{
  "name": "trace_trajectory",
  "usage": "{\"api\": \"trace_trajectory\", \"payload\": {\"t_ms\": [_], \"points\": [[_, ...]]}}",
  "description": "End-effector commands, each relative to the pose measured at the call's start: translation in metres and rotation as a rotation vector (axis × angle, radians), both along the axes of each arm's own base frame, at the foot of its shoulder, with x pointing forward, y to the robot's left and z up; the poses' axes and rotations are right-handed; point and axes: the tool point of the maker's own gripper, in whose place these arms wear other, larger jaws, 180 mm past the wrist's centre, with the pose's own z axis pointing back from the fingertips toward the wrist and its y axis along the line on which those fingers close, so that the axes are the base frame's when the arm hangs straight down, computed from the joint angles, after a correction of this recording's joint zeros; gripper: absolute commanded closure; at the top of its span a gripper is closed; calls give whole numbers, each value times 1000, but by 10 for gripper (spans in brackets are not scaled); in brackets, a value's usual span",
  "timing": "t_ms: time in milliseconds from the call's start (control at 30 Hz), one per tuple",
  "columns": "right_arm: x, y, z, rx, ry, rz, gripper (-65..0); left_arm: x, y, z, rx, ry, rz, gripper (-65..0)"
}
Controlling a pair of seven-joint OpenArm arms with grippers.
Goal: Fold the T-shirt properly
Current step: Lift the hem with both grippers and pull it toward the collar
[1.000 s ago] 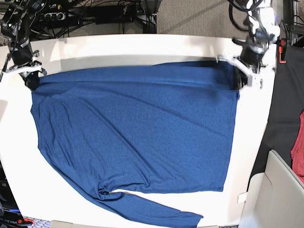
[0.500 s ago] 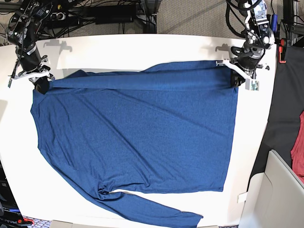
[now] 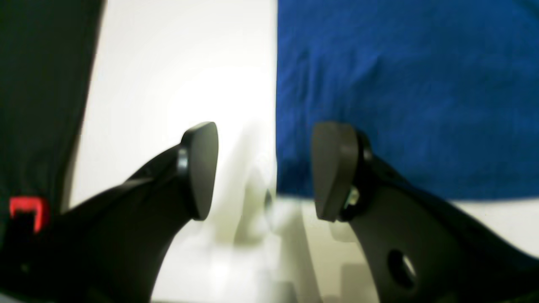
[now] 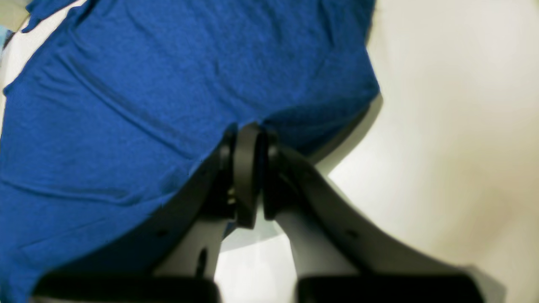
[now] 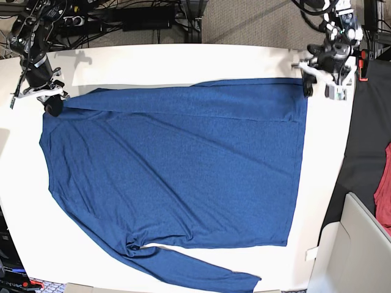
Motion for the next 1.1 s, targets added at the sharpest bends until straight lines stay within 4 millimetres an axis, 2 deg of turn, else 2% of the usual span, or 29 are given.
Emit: {"api": "trace_trajectory", "payload": {"t_ms": [0,100,200,300,367,633,733,867,933,1000,1067], "points": [[7,-3,16,-18,-57,2,0,5,-4,11,-27,-46,-13,-342],[8,-2,17,-17,-60,5,0,-2,-11,8,-99,-44,-1,-342],[9,-2,17,-17,-60,6,0,0,-15,10,-166,-61,13,-342],[8,-2,16,-17,-58,6,0,-5,-14,-3,-177,-5,21,-342],[8,-2,16,-18,-58,7,0,-1,-14,-9,-186,19,26,-342],[7,-4,17,-21,-57,4,0,2,-19,-11,-200,25,18,-339],[7,-4,17,-21,-57,4,0,3,-20,-11,-203,24,15,-269],[7,-4,17,-21,-57,4,0,2,-20,-12,-204,27,16,-103],[8,-3,17,-21,-57,6,0,1,-19,-15,-209,35,22,-40],[8,-3,17,-18,-58,5,0,4,-18,-18,-215,37,27,-4],[8,-2,17,-18,-58,7,0,4,-18,-20,-216,55,28,0]]}}
